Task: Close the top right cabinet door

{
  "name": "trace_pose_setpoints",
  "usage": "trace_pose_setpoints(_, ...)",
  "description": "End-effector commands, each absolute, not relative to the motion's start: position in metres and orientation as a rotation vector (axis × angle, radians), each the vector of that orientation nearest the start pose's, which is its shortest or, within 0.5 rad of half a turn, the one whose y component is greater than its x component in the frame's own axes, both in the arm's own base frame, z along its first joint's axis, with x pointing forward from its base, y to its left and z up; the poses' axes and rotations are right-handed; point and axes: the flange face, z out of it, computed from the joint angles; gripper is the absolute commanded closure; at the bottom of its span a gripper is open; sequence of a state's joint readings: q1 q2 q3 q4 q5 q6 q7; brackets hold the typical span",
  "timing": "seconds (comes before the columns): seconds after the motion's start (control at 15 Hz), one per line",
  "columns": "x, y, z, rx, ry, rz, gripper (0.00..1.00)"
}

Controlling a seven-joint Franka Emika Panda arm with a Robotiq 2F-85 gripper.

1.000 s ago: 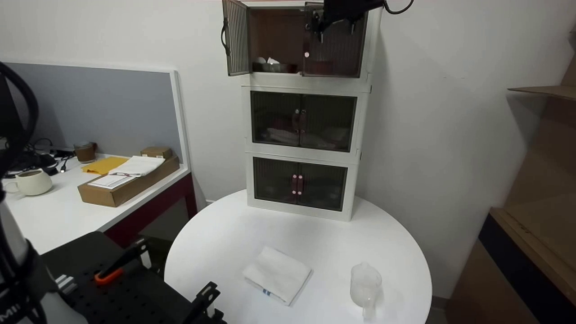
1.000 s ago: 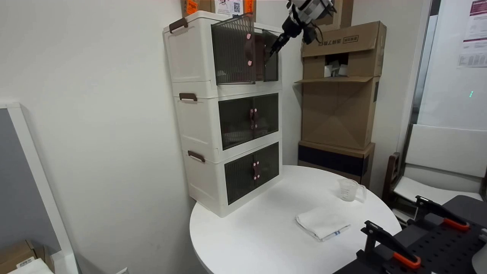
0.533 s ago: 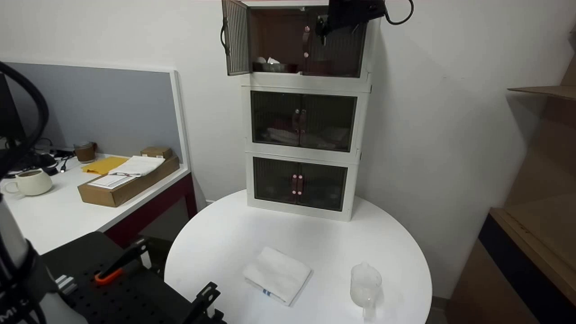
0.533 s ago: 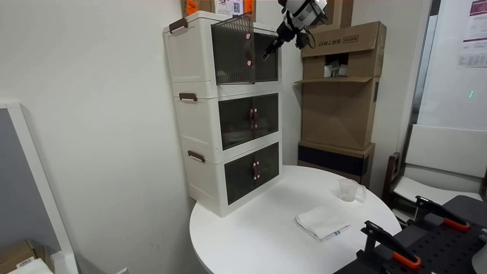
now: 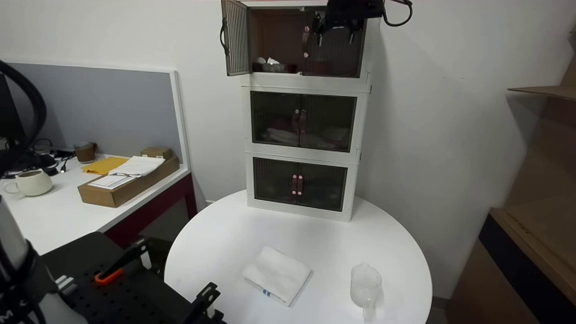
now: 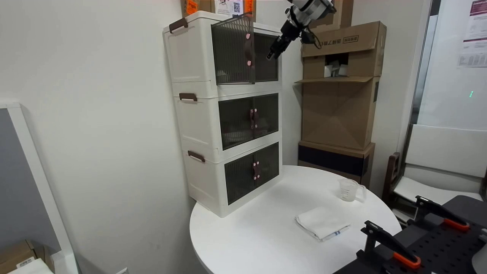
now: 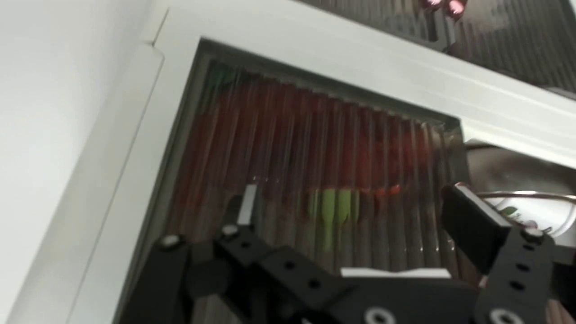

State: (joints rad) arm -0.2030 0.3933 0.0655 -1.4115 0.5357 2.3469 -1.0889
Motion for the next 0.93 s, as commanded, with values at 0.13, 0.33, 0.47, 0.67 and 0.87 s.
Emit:
trace_pose_setpoints(0.13, 0.631, -0.108, 0.553, -2.926, -0.675, -0.793, 0.00)
trace_pose_setpoints(0.33, 0.597, -0.087, 0.542, -3.054, -0.513, -0.682, 0.00)
trace_pose_setpoints(0.47, 0.574, -0.069, 0.522, -3.117, -0.400, -0.577, 0.00)
trace_pose_setpoints(0.67, 0.540, -0.031, 0.489, -3.179, -0.215, -0.374, 0.00)
trace_pose_setpoints(0.87, 0.500, 0.016, 0.463, -3.188, -0.002, -0.179, 0.00)
